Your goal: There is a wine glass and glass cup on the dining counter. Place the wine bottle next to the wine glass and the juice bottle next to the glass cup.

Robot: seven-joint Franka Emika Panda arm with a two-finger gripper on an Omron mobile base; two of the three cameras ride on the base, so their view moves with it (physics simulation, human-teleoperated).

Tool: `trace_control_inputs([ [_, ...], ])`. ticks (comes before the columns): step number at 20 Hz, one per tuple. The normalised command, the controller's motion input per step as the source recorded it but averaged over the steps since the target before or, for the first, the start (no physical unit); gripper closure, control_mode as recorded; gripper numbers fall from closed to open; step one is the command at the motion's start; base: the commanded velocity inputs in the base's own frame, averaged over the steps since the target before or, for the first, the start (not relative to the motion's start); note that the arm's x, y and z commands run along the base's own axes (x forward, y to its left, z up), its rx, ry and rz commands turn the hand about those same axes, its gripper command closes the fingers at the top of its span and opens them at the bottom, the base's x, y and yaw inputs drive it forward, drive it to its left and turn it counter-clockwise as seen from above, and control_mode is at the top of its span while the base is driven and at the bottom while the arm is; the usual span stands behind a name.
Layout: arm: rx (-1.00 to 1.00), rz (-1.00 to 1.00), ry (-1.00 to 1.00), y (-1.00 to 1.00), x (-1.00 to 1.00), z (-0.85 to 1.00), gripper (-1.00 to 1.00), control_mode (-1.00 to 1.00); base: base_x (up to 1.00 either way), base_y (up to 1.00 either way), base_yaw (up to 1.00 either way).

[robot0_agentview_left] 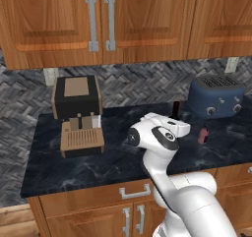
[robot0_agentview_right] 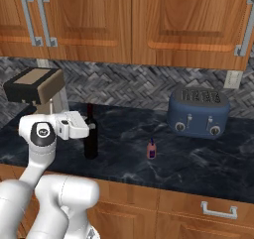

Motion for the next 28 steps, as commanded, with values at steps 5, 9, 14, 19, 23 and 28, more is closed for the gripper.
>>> trace_control_inputs([
  [5, 0.00, 0.00, 0.00, 0.00, 0.00, 0.00, 1.00, -1.00, 0.00, 0.00, 0.00],
  [9, 0.00, 0.00, 0.00, 0.00, 0.00, 0.00, 1.00, 1.00, -0.01, 0.00, 0.00],
  [14, 0.00, 0.00, 0.00, 0.00, 0.00, 0.00, 1.00, 1.00, -0.30, 0.09, 0.00],
  [19, 0.00, 0.00, 0.00, 0.00, 0.00, 0.00, 1.00, 1.00, -0.47, 0.21, 0.13],
  [23, 0.00, 0.00, 0.00, 0.00, 0.00, 0.00, 1.00, 1.00, -0.34, 0.26, 0.57],
  [28, 0.00, 0.00, 0.00, 0.00, 0.00, 0.00, 1.00, 1.00, -0.17, 0.15, 0.91],
])
